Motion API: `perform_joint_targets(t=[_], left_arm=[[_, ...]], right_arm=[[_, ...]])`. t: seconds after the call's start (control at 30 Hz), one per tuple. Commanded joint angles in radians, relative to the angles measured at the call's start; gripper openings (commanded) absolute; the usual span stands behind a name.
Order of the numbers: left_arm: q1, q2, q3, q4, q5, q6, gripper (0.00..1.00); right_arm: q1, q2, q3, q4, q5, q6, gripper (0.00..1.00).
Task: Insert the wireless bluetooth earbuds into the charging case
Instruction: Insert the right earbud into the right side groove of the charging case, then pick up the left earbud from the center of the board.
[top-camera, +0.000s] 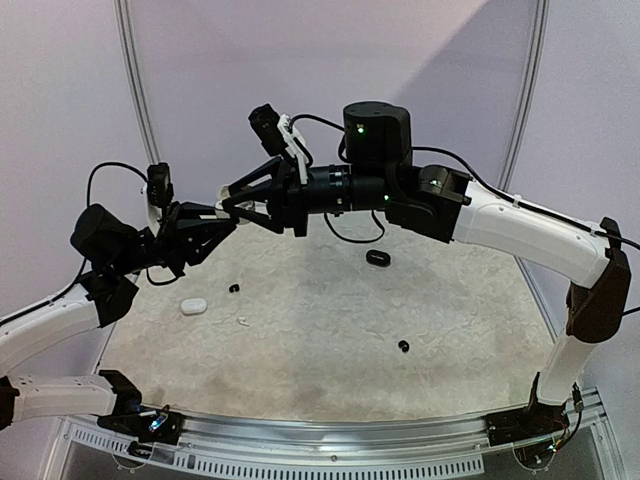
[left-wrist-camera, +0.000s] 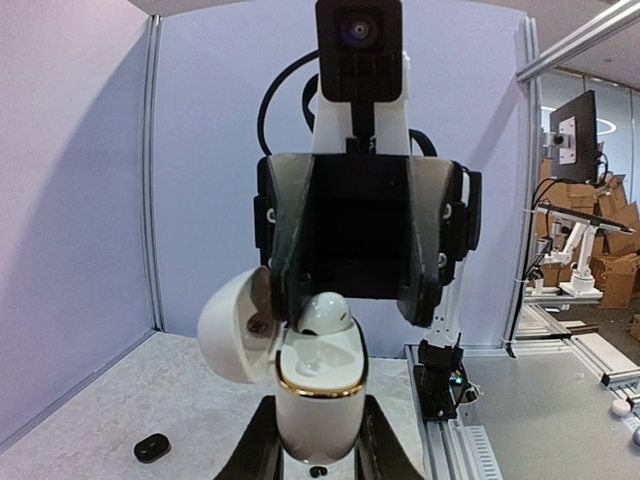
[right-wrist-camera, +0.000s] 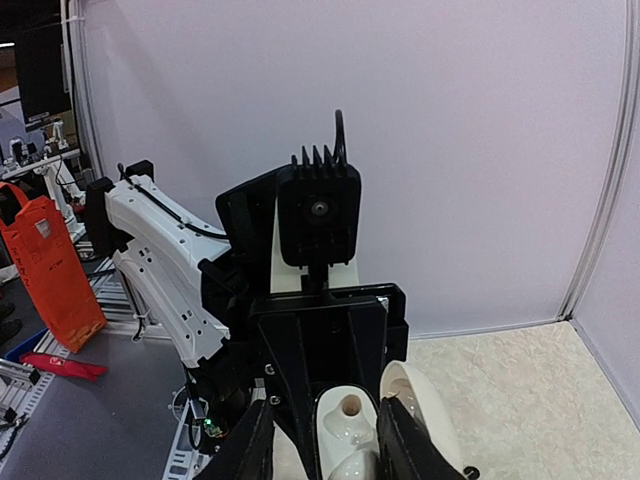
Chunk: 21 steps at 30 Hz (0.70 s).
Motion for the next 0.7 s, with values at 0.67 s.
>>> perform_joint_targets(t=[0.67], left_arm=[[0.148,-0.089,-0.035,-0.273,-0.390,-0.010,0.00]], right_arm=[[-0.048,-0.024,0.139,-0.235,0.751,0.298,0.56]])
